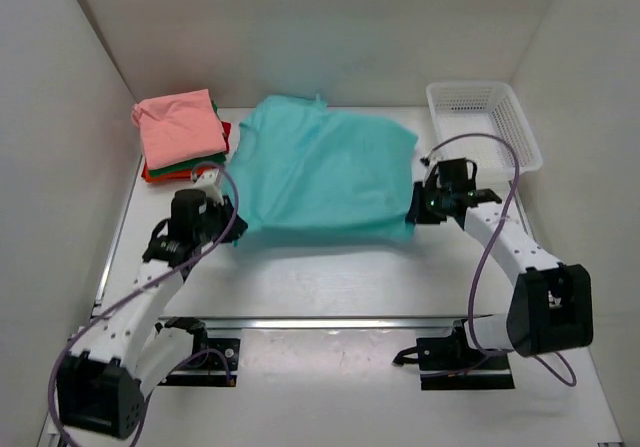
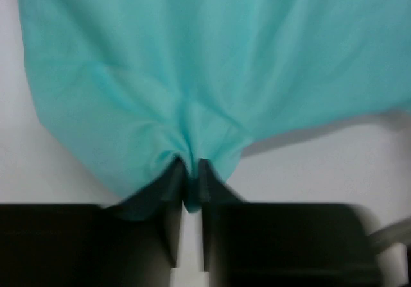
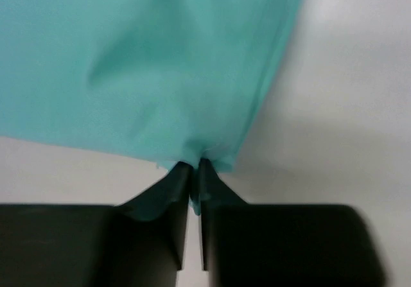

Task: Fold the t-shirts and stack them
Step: Flatten out the tshirt

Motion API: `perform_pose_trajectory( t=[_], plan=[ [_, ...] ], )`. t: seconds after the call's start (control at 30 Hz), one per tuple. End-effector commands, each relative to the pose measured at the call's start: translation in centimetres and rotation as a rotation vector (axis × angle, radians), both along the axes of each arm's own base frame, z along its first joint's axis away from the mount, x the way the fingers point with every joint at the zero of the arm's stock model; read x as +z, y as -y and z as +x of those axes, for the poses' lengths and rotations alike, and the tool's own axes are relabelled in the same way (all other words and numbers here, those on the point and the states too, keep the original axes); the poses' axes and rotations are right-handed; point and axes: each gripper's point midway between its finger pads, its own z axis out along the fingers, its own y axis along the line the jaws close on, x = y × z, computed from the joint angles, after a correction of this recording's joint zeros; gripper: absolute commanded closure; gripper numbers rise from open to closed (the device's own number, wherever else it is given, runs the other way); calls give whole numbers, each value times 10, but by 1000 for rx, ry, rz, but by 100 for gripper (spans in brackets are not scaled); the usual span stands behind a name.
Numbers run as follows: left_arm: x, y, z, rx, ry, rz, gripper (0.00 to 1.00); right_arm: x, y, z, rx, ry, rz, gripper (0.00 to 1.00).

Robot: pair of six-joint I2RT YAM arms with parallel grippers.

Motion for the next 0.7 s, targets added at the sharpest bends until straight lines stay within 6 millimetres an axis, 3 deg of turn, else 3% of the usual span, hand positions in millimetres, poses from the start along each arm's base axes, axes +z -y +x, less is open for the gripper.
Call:
perform_pose_trajectory(
  t=[0.0,0.03,0.07,0.1,0.2,0.27,0.33,0.47,0.6,0.67],
  plan=[
    [3,-5,-44,34,29,-55,65,-2,4,-50,-116,-46,6,88],
    [-5,-2,-58,5,4,-69,58,-9,6,-64,-133,-73,20,77],
    [-10,-1,-67,-14,-20,-79,57,-13,6,-74,-141,-86,38,63],
    [-3,1,-72,-42,9,-81,53,-12,13,-76,-166,-89,50,53],
    [5,4,-81,-60,4,-81,51,13,19,-78,-191,-17,78,43],
    [5,9,-86,-88,-14,-80,49,27,21,-77,-202,16,84,42],
    [0,6,-84,-69,-17,-86,48,26,13,-81,-157,4,95,42],
    [-24,5,-67,-27,-27,-125,53,-9,-9,-91,-90,-71,80,54],
    [-38,17,-41,-28,-63,-105,54,-31,-32,-86,-24,-89,92,54],
    [-43,23,-15,-18,-79,-84,54,-52,-38,-83,-12,-132,53,53]
  ],
)
